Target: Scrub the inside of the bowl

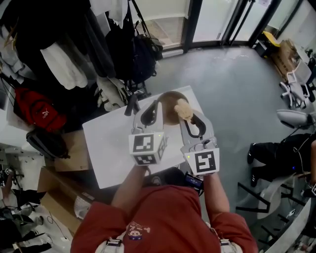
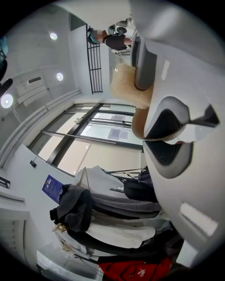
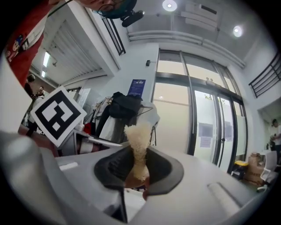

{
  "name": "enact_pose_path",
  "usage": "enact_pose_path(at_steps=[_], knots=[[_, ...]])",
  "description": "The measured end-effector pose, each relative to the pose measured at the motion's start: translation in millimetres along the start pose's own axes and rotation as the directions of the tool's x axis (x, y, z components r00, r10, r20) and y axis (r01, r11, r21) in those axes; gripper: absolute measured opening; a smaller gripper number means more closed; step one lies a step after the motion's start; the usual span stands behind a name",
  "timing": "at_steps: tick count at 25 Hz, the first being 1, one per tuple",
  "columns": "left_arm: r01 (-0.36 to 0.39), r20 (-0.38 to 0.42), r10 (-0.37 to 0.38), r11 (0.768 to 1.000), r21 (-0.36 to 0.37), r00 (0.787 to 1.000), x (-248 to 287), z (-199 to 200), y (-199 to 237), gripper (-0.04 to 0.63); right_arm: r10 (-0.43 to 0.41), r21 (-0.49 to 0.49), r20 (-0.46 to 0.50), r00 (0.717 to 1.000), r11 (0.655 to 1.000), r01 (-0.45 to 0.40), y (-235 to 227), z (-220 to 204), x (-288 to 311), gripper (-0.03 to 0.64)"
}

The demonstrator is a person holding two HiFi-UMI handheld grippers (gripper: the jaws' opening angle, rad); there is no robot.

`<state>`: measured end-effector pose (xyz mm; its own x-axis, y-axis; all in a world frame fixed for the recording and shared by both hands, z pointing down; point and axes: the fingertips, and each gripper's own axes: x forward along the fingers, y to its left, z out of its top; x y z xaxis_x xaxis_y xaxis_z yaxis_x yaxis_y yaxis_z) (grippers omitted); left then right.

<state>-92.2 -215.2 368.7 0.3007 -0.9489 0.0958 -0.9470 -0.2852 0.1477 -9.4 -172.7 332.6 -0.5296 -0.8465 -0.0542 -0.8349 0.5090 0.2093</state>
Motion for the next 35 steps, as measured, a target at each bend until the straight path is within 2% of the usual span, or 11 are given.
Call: enact_pose_path(at_steps=[3,6,10,13,18,21,26,30,33,35], knots=[[0.008,0.005,-0.008,1.000,0.001,1.000,-3,4,-2,0.023,0.045,-0.114,-0.055,0.997,0.992,-0.051,6,-8,3,0.077],[0.023,-0.002,-0.023,1.000,-0.001,1.000,-5,3,-4,0.023,0.083,-0.231,-0.135,0.987,0.966,-0.113,13,-17,2,0.075],[0.034,-0.003,-0.034,0.999,0.016,0.999,-5,2,-6,0.023,0.146,-0.380,-0.237,0.960,0.896,-0.230,17,-27,5,0.075],[0.042,0.000,-0.042,0.998,0.039,0.999,-6,0,-8,0.023,0.157,-0.461,-0.305,0.939,0.839,-0.290,20,-34,5,0.075],[0.045,-0.003,-0.045,0.998,0.053,0.999,-4,2,-10,0.025,0.157,-0.626,-0.376,0.913,0.684,-0.376,27,-46,7,0.075],[0.050,-0.002,-0.050,0.997,0.056,0.999,-2,3,-12,0.025,0.156,-0.713,-0.420,0.894,0.552,-0.431,25,-52,10,0.077],[0.056,-0.012,-0.056,0.997,0.061,0.998,2,0,-14,0.023,0.159,-0.757,-0.510,0.845,0.382,-0.529,22,-58,12,0.075],[0.061,-0.015,-0.060,0.994,0.086,0.998,5,0,-20,0.023,0.132,-0.781,-0.561,0.817,0.243,-0.576,20,-70,11,0.075],[0.065,-0.016,-0.063,0.992,0.106,0.998,6,2,-23,0.023,0.112,-0.797,-0.578,0.809,0.136,-0.588,25,-68,11,0.075],[0.069,-0.021,-0.067,0.990,0.124,0.998,6,3,-25,0.023,0.092,-0.810,-0.580,0.809,0.043,-0.585,29,-71,12,0.075]])
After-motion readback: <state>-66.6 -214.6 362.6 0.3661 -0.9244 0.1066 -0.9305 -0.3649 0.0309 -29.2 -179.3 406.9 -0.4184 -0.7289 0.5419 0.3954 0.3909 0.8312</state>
